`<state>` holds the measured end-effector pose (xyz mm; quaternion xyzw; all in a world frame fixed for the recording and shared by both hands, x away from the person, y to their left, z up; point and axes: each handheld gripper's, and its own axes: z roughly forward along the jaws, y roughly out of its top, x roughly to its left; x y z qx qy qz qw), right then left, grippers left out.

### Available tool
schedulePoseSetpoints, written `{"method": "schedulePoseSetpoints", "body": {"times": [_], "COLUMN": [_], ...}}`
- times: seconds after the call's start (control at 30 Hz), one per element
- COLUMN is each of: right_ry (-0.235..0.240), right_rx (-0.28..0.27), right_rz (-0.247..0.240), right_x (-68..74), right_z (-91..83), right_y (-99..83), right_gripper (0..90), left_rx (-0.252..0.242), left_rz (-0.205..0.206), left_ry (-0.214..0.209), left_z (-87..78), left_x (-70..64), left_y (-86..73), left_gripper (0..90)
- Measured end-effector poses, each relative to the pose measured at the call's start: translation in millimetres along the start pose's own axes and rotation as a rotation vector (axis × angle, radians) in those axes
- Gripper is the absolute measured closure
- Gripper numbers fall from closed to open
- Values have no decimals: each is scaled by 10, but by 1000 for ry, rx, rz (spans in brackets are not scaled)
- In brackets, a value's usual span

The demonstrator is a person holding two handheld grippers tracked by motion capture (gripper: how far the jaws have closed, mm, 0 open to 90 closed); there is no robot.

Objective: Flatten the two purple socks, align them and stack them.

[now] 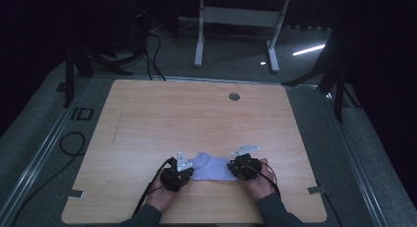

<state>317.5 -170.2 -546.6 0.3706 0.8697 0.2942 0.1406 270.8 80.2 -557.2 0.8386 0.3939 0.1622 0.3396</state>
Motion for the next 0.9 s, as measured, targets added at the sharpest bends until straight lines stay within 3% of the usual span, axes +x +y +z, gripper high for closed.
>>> {"method": "schedulePoseSetpoints", "body": {"times": [0.17,0.37,0.53,0.77,0.9], "right_ry": [-16,22,36,29,24], "right_rx": [-19,-108,-171,-170,-167], "right_rz": [23,87,151,206,216], "right_x": [-57,-135,-255,-397,-443], "right_z": [33,-105,-228,-262,-263], "right_y": [36,47,29,-76,-105], "right_gripper": [745,724,721,713,711], "left_rx": [-21,-89,-96,-112,-116], "left_rz": [-23,-25,-44,-95,-116], "left_ry": [-14,-53,-35,8,54], "left_z": [20,-109,-187,-321,-397], "left_x": [9,75,201,445,594], "left_y": [25,51,44,-5,-38], "left_gripper": [884,818,807,798,791]}}
